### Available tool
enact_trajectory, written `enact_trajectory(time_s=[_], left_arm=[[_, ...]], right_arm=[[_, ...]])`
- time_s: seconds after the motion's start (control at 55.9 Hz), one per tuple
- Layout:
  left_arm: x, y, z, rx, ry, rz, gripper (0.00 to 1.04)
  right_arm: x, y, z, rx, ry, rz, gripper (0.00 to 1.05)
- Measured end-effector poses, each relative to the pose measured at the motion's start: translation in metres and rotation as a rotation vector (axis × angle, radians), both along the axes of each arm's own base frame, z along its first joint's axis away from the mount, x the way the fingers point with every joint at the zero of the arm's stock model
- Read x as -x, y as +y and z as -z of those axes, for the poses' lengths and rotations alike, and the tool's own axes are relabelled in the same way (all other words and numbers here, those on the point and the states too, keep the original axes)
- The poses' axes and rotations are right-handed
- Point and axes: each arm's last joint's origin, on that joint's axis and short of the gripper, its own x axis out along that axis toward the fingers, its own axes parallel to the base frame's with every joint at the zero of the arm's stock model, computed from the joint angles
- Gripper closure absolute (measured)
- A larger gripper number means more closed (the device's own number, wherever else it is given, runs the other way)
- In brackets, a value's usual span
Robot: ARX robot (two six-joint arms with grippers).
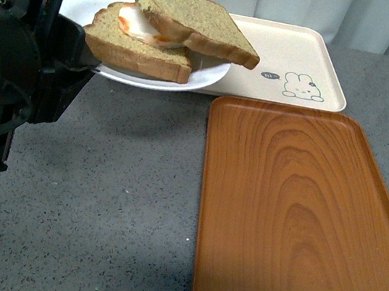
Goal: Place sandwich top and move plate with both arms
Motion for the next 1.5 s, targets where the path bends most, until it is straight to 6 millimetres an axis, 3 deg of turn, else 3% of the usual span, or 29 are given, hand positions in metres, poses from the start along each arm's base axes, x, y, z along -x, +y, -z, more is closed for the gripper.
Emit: enact_trajectory(time_s=[0.555,0.967,1.504], left_arm=[[-0.038,-0.005,0.01,-0.171,0.064,-0.003,1.01],[-0.068,-0.021,0.008,-0.213,0.085,0.003,1.01],[-0.082,-0.028,0.009,-0.259,0.117,0.026,1.01]], right_arm=[[0.0,0.0,0.0,0.0,0.0,0.0,0.09],[0.0,0.0,0.0,0.0,0.0,0.0,0.09],[0.0,0.0,0.0,0.0,0.0,0.0,0.09]])
